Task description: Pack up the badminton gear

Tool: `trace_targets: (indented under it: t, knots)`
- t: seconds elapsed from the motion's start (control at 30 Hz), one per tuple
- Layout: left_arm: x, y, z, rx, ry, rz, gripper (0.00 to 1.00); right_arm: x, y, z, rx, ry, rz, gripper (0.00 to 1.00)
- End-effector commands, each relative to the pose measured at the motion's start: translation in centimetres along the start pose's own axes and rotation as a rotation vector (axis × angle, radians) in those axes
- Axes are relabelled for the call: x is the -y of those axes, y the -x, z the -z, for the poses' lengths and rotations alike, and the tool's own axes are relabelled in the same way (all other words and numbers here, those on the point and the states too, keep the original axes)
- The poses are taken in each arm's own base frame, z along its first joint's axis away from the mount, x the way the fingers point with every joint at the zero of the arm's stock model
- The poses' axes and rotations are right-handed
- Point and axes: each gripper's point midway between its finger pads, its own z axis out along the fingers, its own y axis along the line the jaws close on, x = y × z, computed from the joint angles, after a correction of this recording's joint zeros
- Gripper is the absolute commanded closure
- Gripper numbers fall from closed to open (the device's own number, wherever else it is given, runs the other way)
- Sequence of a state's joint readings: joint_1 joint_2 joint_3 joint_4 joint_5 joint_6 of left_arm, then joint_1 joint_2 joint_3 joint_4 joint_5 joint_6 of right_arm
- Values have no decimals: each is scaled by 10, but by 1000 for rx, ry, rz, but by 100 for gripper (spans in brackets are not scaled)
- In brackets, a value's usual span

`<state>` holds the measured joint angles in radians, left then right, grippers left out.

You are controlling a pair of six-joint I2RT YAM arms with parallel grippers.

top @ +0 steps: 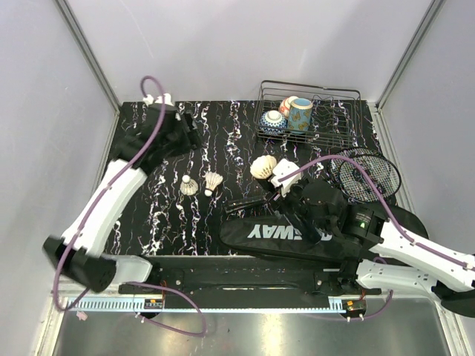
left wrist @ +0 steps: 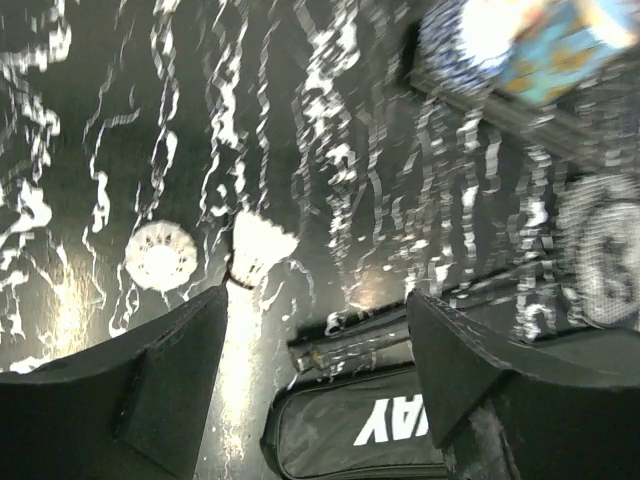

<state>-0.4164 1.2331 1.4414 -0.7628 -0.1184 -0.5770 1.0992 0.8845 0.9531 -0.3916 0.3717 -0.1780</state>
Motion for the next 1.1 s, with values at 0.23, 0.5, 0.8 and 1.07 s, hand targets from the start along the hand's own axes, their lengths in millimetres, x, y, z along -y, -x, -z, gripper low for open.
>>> trace_targets:
  t: [0.23,0.5,0.8,1.07]
  knots:
    - [-55,-79,-109,-303,559,245,27,11,20,11,67,-38,-53,55]
    - [-73,-114,-156,-364,733,252,24,16,20,19,68,-48,-58,55]
    - [-86,-152,-174,-436,802,219,43,14,19,17,59,-41,-48,56]
    - [-89,-158,-165,-443,802,225,88,11,20,13,56,-27,-41,56]
